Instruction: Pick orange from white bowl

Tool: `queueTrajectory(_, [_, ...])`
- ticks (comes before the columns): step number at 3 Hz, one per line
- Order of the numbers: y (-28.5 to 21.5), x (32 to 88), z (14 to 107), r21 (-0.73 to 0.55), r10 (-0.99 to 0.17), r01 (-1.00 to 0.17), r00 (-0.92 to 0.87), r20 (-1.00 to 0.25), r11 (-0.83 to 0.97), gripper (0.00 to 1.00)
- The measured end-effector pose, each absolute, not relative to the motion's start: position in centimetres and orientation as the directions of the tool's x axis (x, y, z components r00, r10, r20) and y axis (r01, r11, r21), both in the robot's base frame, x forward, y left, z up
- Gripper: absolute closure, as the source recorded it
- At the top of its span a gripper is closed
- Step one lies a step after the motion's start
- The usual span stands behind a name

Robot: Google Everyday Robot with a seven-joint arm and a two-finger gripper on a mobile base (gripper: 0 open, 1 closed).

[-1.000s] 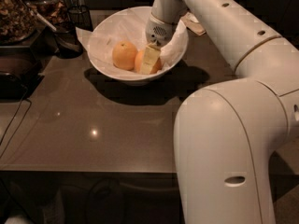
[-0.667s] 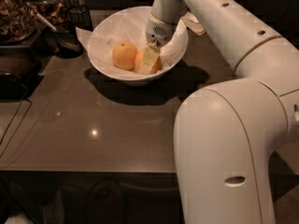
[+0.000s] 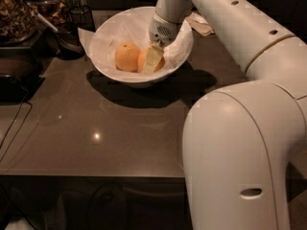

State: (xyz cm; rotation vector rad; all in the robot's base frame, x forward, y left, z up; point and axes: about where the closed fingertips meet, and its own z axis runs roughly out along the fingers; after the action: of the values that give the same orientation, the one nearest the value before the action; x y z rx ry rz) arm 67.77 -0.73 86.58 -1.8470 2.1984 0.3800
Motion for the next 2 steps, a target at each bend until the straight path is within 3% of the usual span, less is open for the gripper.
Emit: queueTrajectory(2, [-1.4, 63.3, 92.5, -0.088, -0.909, -0.982, -0.121, -0.398, 0.169, 1.00])
